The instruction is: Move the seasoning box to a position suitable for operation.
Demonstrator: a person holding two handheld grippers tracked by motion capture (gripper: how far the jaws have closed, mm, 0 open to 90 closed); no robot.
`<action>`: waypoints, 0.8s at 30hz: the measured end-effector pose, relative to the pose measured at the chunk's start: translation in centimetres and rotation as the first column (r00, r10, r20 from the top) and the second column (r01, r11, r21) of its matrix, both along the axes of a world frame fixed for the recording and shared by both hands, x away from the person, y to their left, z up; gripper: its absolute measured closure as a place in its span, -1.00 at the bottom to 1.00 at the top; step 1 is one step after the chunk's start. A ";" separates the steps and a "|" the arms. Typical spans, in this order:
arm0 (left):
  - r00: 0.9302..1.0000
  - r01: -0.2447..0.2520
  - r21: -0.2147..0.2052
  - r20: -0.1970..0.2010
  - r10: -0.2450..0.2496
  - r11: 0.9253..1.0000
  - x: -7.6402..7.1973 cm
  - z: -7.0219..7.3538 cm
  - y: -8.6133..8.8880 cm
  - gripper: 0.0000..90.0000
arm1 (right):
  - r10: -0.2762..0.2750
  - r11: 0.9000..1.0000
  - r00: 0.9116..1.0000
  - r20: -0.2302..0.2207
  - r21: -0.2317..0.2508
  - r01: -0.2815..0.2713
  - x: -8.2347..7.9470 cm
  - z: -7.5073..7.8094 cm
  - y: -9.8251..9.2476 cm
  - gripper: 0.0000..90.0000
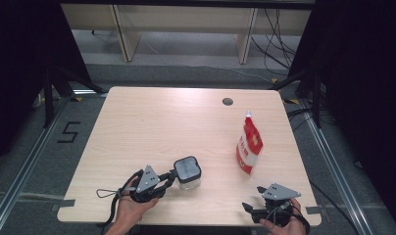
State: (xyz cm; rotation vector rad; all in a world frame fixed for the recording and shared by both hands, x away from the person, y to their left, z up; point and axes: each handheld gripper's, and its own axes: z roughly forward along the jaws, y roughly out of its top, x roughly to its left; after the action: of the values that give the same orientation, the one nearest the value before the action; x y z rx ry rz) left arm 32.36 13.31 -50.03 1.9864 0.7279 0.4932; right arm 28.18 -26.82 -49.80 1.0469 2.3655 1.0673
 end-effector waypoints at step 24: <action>0.995 0.102 -0.006 -0.018 -0.102 0.995 -0.4 0.1 -0.6 0.62 | 0.032 0.999 0.999 -0.007 -0.004 -0.032 0.1 0.0 0.2 -0.48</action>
State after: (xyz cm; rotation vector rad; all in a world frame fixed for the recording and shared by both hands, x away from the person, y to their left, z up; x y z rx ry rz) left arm 31.93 12.73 -49.96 2.0147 0.6346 0.4125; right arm 28.24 -26.66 -49.84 1.0156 2.3964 1.0713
